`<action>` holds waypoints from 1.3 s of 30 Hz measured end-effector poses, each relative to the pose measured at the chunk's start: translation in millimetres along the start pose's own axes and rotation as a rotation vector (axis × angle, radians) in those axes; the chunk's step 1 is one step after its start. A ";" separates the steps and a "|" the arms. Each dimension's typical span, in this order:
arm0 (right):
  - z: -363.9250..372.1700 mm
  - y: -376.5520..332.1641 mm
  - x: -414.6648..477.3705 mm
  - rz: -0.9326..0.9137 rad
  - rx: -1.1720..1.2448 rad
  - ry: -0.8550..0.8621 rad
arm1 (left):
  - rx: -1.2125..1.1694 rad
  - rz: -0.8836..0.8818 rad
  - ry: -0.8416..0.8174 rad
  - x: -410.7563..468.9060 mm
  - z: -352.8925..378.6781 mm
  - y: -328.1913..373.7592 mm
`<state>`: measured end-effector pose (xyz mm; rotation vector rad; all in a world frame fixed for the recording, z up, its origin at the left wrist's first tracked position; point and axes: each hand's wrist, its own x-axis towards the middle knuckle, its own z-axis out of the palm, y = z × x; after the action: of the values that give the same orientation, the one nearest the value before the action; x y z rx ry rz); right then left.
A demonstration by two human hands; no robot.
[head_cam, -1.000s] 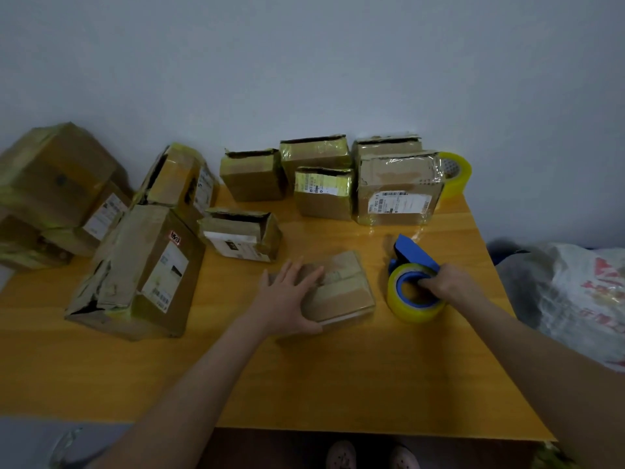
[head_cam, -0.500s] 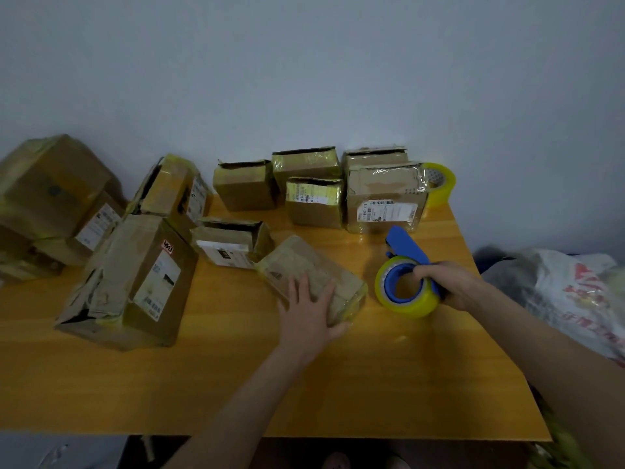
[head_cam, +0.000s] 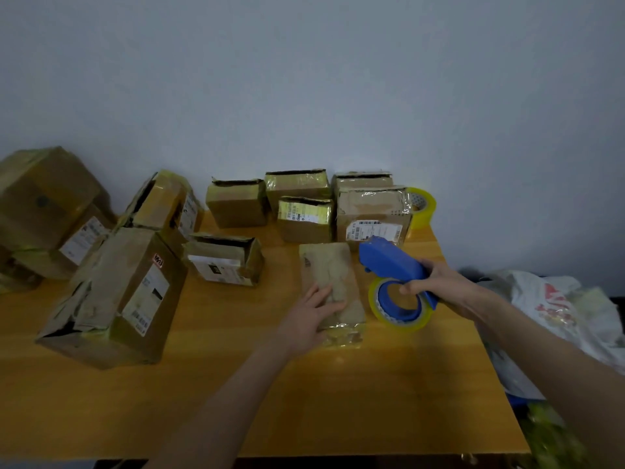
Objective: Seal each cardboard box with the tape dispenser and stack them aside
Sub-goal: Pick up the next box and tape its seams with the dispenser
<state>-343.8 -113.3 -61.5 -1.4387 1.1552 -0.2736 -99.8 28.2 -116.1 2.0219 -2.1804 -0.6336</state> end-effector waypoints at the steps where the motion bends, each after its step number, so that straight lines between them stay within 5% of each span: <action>1: -0.2 -2.8 -2.0 -0.019 -0.023 -0.020 | -0.021 0.012 -0.004 -0.3 -1.2 0.7; 5: -4.7 -12.1 -15.1 -0.115 -0.041 -0.110 | -0.207 -0.082 0.134 -0.8 -17.8 16.3; 8: -6.7 -16.1 -25.1 -0.166 -0.012 -0.158 | -0.975 -0.348 0.384 -3.7 -51.9 41.2; 11: -4.6 -21.0 -32.3 -0.213 -0.022 -0.208 | -1.368 -0.406 0.226 -3.6 -77.1 55.9; 28: 18.5 -39.3 -38.5 -0.433 -0.598 -0.194 | -1.186 -0.598 0.370 -24.4 -48.1 38.5; 39: -27.8 -5.6 -38.0 -0.282 -0.708 -0.249 | -1.116 -0.739 0.446 -65.7 -19.4 4.9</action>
<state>-379.8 -102.9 -32.4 -2.1923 0.8721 0.1446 -90.2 87.8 -83.2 1.8881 -0.4995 -1.0033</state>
